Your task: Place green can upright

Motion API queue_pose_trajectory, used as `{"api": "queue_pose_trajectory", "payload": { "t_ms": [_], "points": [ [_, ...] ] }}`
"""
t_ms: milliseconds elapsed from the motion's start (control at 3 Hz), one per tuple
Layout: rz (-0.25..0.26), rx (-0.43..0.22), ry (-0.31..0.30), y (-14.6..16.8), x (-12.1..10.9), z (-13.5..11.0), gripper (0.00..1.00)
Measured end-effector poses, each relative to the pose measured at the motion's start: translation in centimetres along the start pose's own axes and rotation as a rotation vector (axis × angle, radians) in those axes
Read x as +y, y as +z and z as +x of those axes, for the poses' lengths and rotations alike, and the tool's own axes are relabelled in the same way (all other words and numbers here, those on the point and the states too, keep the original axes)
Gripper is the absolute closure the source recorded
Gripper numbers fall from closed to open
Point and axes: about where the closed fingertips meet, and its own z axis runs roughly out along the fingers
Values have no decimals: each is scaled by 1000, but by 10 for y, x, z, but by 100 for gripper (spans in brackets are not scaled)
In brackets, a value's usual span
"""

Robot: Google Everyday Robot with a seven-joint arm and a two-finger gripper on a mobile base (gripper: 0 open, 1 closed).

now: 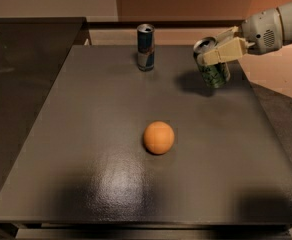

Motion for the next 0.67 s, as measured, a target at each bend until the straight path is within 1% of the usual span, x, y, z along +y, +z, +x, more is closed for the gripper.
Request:
{"api": "queue_pose_trajectory", "payload": {
  "t_ms": [667],
  "points": [
    [34, -152, 112, -10, -3, 13, 100]
  ]
}}
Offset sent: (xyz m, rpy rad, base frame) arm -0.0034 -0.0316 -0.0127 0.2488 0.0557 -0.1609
